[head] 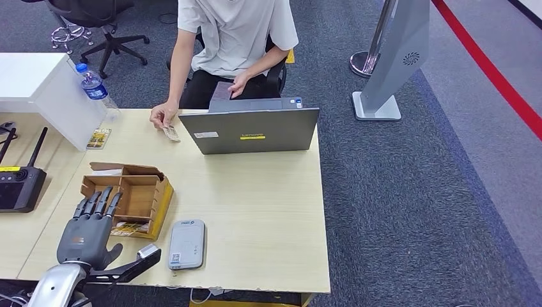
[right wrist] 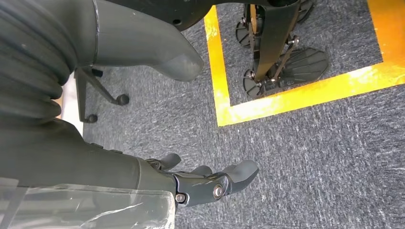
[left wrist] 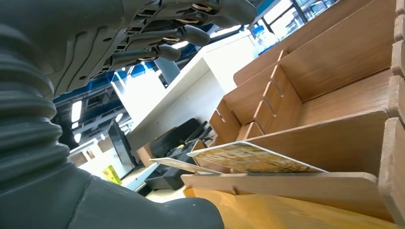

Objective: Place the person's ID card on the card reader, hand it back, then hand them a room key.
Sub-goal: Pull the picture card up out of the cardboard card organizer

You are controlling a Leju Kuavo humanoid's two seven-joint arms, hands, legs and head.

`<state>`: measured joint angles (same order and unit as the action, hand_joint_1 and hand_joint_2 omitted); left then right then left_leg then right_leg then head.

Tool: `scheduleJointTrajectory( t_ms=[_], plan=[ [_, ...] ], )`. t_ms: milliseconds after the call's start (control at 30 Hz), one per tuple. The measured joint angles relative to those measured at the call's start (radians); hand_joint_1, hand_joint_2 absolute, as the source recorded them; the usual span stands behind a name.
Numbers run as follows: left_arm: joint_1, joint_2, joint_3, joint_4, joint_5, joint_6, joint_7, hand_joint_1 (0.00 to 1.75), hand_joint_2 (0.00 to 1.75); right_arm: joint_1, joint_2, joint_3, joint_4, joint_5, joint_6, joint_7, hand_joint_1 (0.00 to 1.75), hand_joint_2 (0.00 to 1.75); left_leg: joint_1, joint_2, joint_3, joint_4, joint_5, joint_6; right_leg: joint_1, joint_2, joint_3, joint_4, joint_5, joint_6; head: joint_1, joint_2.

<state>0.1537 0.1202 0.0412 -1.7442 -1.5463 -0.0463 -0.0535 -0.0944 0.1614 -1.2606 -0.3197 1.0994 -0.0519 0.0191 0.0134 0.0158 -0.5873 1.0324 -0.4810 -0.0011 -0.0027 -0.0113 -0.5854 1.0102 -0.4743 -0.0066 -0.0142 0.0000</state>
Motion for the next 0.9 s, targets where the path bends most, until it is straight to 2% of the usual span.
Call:
scheduleJointTrajectory(
  t_ms=[433, 567, 900],
  plan=[
    [-0.021, -0.018, 0.0, 0.046, -0.001, 0.003, 0.0, 0.0, 1.75, -0.002, 0.0, 0.001, 0.0, 0.002, 0.0, 0.0, 0.0, 1.75, 0.0, 0.0, 0.0, 0.0, 0.0, 0.0, 0.0, 0.0, 0.0, 0.0, 0.0, 0.0, 0.0, 0.0],
    [-0.023, -0.022, 0.0, 0.051, 0.0, 0.007, 0.0, 1.75, 1.75, -0.003, 0.0, 0.001, 0.0, 0.003, 0.002, -0.001, 0.0, 1.75, 0.0, 0.0, 0.0, 0.0, 0.0, 0.0, 0.0, 0.0, 0.0, 0.0, 0.0, 0.0, 0.0, 0.0],
    [-0.024, -0.028, 0.005, 0.058, 0.015, 0.026, -0.008, 1.75, 1.75, -0.003, 0.0, 0.002, 0.0, 0.004, 0.003, -0.003, 0.0, 1.75, 0.0, 0.0, 0.0, 0.0, 0.0, 0.0, 0.0, 0.0, 0.0, 0.0, 0.0, 0.0, 0.0, 0.0]
  ],
)
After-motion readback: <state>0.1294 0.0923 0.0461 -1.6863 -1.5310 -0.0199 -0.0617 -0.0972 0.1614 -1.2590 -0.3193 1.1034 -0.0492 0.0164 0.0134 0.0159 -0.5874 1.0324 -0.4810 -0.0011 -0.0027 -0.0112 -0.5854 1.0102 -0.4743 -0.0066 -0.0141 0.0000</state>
